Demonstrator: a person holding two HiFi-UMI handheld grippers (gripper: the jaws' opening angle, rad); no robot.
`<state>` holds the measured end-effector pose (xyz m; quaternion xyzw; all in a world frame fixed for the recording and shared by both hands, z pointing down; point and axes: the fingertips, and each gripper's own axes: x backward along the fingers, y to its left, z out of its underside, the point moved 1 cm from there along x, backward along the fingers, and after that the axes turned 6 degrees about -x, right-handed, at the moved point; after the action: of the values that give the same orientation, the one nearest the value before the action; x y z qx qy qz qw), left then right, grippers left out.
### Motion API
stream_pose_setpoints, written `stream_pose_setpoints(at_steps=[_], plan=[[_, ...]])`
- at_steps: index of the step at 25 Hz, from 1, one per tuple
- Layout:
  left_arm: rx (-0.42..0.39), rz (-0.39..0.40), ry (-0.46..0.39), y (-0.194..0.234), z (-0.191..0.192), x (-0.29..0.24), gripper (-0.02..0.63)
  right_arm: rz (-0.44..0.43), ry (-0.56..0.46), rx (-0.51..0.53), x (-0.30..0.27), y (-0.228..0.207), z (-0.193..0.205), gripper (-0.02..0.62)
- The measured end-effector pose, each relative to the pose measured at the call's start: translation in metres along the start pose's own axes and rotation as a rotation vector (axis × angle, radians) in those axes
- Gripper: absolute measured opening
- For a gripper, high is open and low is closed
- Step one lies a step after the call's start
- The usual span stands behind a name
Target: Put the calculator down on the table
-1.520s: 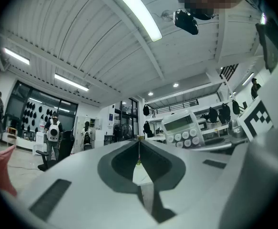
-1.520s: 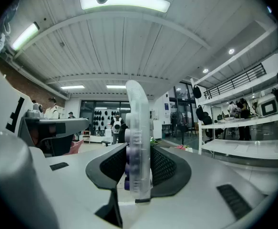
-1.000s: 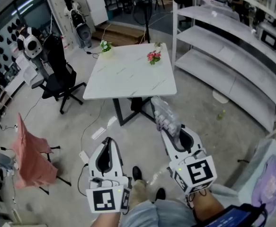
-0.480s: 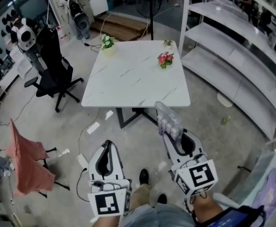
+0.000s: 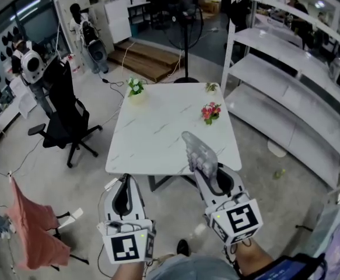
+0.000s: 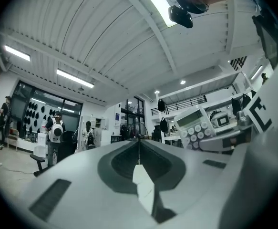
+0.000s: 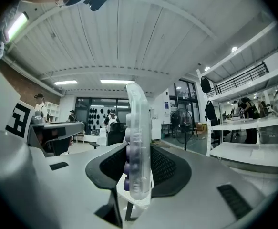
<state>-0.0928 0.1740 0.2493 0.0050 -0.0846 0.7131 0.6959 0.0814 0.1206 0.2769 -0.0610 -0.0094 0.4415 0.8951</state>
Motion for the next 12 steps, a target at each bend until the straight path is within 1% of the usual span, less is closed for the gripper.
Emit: stream_pose_setpoints(at_steps=[5, 9, 12], plan=[[-0.014, 0.023, 0.005, 0.01, 0.006, -0.036, 0.012, 0.022, -0.015, -0.018, -0.029, -0.01, -0.003, 0.147], [-0.015, 0.065, 0.037, 0.011, 0.026, -0.058, 0.012, 0.038, 0.014, -0.044, -0.05, -0.018, 0.014, 0.147], [-0.016, 0.068, 0.08, 0.013, 0.039, -0.074, 0.012, 0.044, 0.043, -0.066, -0.067, -0.027, 0.025, 0.147]])
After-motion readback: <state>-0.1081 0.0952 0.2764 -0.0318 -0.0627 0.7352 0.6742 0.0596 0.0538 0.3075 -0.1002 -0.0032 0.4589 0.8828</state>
